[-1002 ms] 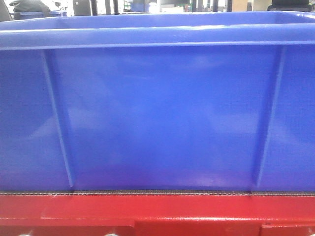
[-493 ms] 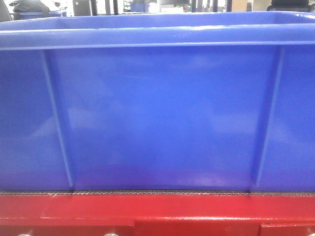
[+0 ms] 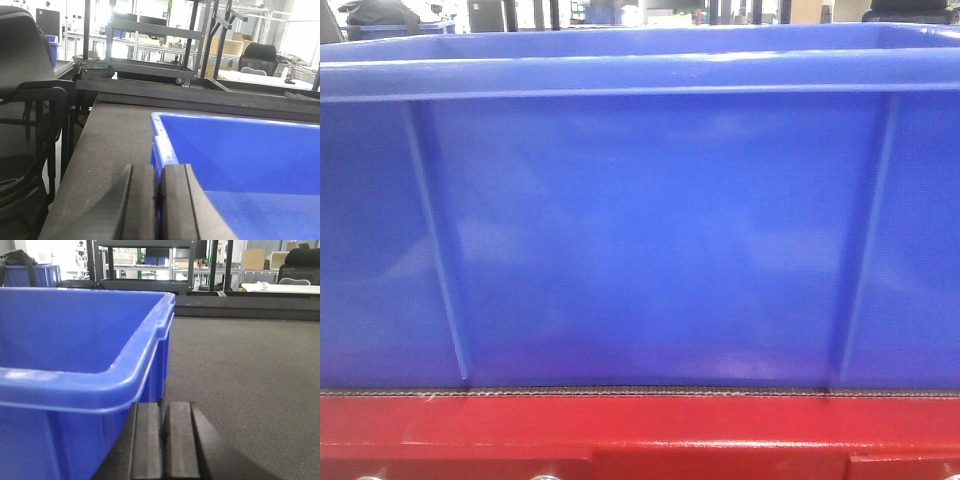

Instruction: Move blue bin to conveyor side

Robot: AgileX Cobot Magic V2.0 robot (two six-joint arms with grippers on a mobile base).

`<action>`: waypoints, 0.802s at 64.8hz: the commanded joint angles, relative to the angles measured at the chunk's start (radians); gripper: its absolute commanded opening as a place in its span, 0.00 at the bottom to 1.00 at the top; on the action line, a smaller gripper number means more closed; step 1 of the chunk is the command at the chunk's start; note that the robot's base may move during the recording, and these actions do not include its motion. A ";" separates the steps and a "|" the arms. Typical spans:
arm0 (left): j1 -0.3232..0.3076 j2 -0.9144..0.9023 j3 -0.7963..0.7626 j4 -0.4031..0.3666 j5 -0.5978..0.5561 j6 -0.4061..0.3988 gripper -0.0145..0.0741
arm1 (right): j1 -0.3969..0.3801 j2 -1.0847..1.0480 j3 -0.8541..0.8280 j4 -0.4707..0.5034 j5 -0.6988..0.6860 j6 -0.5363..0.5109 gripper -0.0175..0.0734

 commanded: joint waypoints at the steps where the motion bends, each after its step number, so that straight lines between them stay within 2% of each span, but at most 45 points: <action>1: -0.003 -0.004 0.003 0.002 -0.018 0.002 0.16 | -0.017 -0.006 0.002 -0.006 -0.064 -0.007 0.12; 17: -0.003 -0.004 0.003 0.002 -0.018 0.002 0.16 | -0.081 -0.006 0.002 -0.006 -0.059 -0.007 0.12; 52: -0.003 -0.004 0.003 0.002 -0.018 0.002 0.16 | -0.084 -0.006 0.002 -0.006 -0.068 -0.007 0.12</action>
